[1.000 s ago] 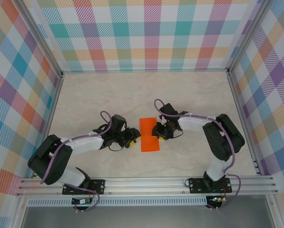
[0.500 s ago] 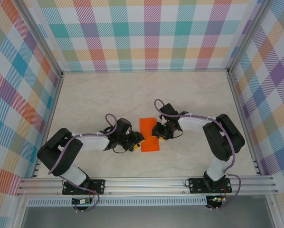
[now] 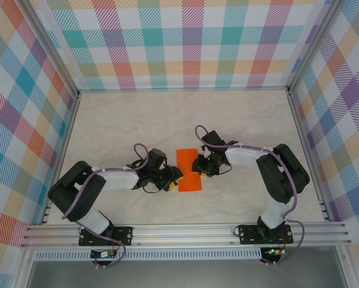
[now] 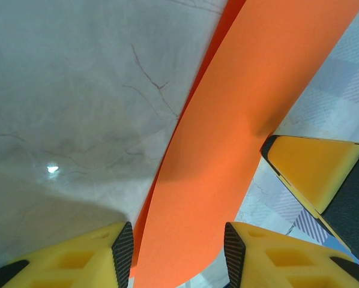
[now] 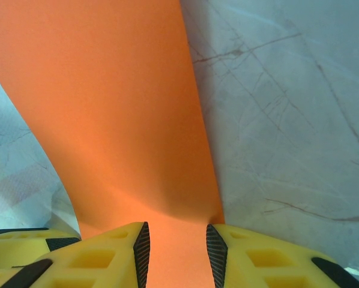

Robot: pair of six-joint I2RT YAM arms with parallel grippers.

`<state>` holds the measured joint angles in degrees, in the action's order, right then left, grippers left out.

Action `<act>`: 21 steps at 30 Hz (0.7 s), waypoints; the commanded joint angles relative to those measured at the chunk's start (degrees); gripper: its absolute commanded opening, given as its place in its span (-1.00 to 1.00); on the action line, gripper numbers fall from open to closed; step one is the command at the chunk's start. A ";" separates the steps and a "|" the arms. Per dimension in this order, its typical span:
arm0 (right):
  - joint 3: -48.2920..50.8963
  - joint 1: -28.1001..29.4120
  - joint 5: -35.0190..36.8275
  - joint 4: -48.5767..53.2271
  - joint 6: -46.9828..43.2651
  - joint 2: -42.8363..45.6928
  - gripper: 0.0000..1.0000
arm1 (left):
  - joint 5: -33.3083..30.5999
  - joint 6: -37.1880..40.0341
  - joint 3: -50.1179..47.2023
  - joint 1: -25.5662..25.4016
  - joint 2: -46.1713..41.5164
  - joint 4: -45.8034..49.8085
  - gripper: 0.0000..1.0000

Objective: Fold a paper plane with a square sheet of paper (pick it up from the middle)
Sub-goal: Fold the triangle a second time at the center of the table.

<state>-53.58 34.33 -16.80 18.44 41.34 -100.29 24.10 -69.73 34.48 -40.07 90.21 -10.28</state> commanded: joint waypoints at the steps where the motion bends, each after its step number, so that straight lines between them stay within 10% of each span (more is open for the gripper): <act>1: 2.52 -0.22 3.01 3.54 -0.39 -2.52 -0.29 | 2.00 -0.37 1.20 -1.74 2.84 -2.85 -0.09; 21: 2.41 -0.31 2.92 3.70 -0.30 -2.65 -0.29 | 0.39 0.71 1.88 -2.09 1.06 -3.78 -0.23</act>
<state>-53.58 34.20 -16.97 18.41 41.34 -100.29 24.56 -69.78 35.40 -41.23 91.77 -12.45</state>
